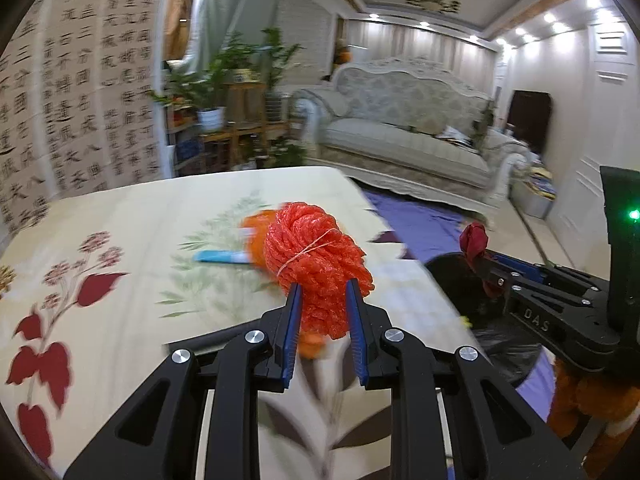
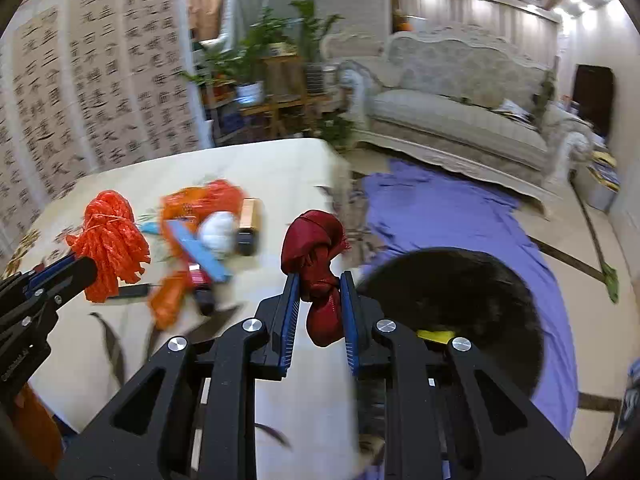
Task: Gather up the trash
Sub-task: 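Carry both items over the bin and open both tools to drop them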
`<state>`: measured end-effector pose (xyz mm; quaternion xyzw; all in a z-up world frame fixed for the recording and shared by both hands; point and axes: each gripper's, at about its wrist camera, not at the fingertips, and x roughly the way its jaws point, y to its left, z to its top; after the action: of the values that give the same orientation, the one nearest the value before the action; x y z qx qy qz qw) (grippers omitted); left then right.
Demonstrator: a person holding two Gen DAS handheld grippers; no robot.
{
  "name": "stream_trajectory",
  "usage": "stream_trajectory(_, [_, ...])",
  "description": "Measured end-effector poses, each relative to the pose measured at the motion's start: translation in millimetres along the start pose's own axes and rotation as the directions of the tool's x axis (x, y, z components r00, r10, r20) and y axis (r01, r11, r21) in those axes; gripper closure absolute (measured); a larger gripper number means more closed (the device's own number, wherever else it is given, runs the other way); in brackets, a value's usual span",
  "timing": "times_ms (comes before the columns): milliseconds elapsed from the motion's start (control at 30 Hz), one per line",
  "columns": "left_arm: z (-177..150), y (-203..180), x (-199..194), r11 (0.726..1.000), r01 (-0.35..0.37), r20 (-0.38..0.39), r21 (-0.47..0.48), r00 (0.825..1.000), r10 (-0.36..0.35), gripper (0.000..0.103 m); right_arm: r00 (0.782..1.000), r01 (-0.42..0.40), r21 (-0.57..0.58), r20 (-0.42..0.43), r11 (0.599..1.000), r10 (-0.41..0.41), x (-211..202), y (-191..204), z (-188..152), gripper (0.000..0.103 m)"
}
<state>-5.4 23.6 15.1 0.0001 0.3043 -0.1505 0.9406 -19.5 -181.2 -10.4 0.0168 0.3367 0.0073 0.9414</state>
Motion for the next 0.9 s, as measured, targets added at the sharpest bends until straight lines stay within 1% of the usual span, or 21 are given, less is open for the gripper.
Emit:
stream_trajectory(200, [6,-45,23,0.994,0.081,-0.007,0.071,0.997,-0.081,0.079,0.996,0.085,0.076,-0.004,0.994,-0.085,0,-46,-7,0.083])
stream_trajectory(333, [5,-70,38,0.987,0.112,-0.023,0.116,0.994,-0.11,0.079,0.994,0.114,0.111,-0.016,0.987,-0.113,6,-66,-14,0.083])
stream_trajectory(533, [6,-98,63,0.978,0.139,-0.053,0.158,0.99,-0.132,0.079,0.991,0.131,0.147,-0.034,0.981,-0.127,16,-90,-21,0.083])
stream_trajectory(767, [15,-116,88,0.971,0.155,-0.07,0.183,0.987,-0.144,0.079,0.989,0.145,0.179,-0.04,0.973,-0.14,32,-106,-18,0.083])
stream_trajectory(900, [14,-126,97,0.964,0.17,-0.086,0.207,0.984,-0.155,0.079,0.988,0.151,0.2,-0.054,0.968,-0.143,41,-112,-17,0.082])
